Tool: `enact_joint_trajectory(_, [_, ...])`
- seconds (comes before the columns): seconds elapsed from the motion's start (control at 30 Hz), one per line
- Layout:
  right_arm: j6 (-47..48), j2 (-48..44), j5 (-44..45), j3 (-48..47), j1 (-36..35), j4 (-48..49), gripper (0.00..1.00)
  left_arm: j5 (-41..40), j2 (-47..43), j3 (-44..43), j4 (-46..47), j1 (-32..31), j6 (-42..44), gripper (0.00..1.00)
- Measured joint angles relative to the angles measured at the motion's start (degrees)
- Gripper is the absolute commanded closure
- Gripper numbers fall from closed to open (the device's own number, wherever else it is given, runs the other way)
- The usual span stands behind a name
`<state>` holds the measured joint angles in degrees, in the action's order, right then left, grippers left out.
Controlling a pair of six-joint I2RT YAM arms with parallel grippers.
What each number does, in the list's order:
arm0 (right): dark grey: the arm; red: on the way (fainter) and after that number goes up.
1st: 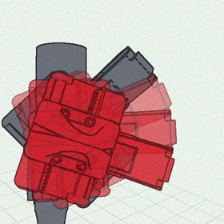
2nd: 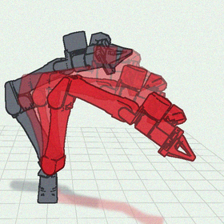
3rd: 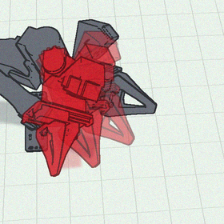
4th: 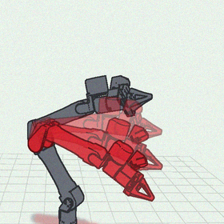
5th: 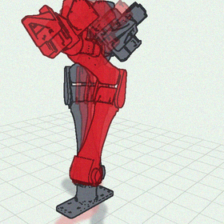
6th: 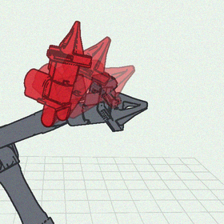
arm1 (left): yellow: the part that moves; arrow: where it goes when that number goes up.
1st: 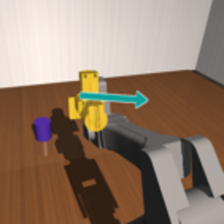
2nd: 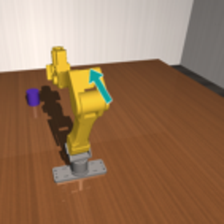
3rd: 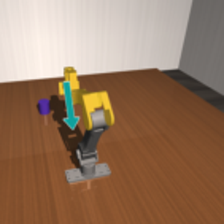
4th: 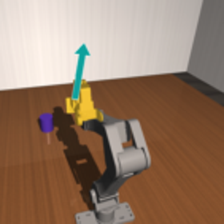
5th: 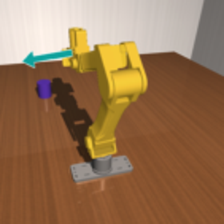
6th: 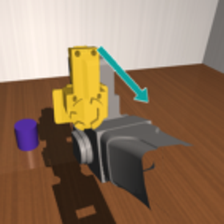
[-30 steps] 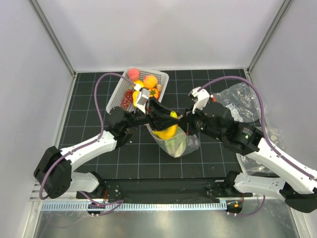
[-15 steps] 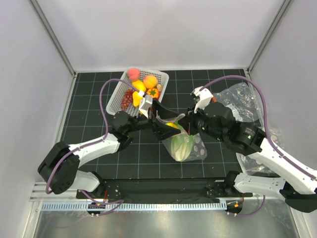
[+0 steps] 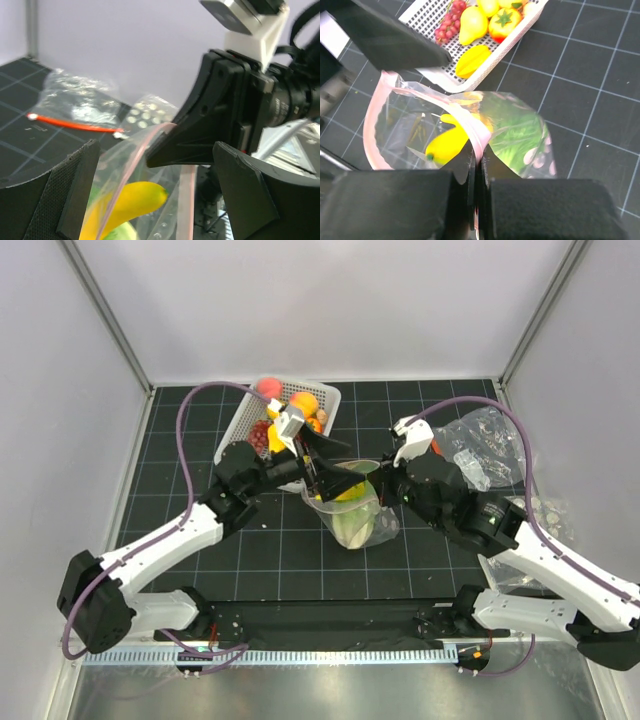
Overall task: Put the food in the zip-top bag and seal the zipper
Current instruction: Place the fake fruit in the zipper food storage bag, then pick up the fake fruit from the bin.
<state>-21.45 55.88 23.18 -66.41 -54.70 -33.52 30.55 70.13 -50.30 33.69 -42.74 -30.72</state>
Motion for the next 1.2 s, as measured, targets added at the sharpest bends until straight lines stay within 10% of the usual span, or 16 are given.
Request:
enact_joint_trajectory(0.43, [3.6, -4.2, 12.3, 8.3, 0.0, 8.3, 0.99, -31.2, -0.5, -21.6, -37.3, 4.8, 6.5, 0.0])
enact_joint_trajectory(1.2, [5.2, -1.0, 16.9, 9.2, 0.0, 9.7, 0.99, -38.0, 46.2, -54.6, -77.2, 14.8, 15.8, 0.01])
